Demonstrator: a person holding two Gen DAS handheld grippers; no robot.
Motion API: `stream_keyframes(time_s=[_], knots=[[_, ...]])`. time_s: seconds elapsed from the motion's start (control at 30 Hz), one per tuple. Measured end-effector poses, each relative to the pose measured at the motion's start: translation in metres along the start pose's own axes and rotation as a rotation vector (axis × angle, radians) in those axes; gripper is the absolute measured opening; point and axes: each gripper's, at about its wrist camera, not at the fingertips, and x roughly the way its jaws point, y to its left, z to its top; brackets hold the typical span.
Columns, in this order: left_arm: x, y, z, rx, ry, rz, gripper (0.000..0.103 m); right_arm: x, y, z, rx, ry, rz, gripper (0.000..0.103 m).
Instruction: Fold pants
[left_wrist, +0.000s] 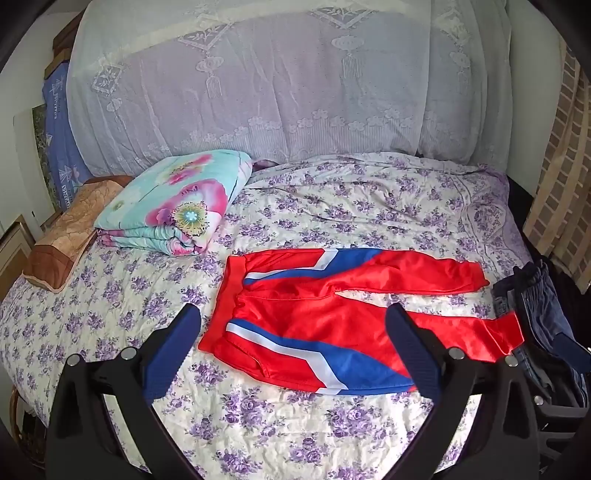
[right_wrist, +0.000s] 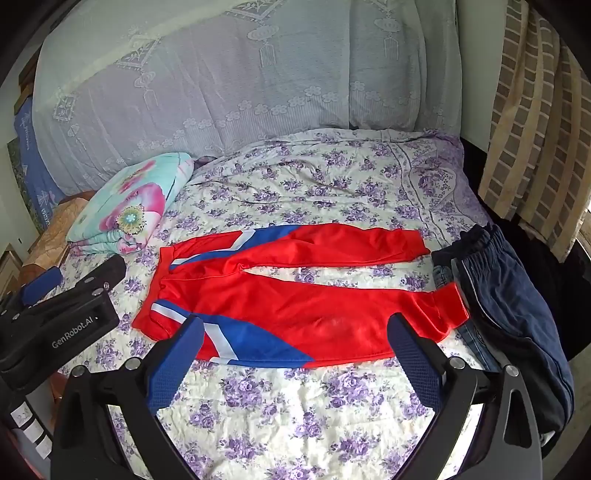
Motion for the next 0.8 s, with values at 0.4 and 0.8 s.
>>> stream_keyframes(time_s=[0.4, 0.8], knots=[[0.019, 0.0, -0.007, 0.032, 0.012, 0.003, 0.098, 0.014, 0.001, -0.005, 0.029, -0.043, 0.063, 0.099], [0.024, -0.004, -0.014, 0.036, 0.052, 0.033, 0.098, 0.02, -0.023, -0.007, 0.057, -0.018, 0.109, 0.099]])
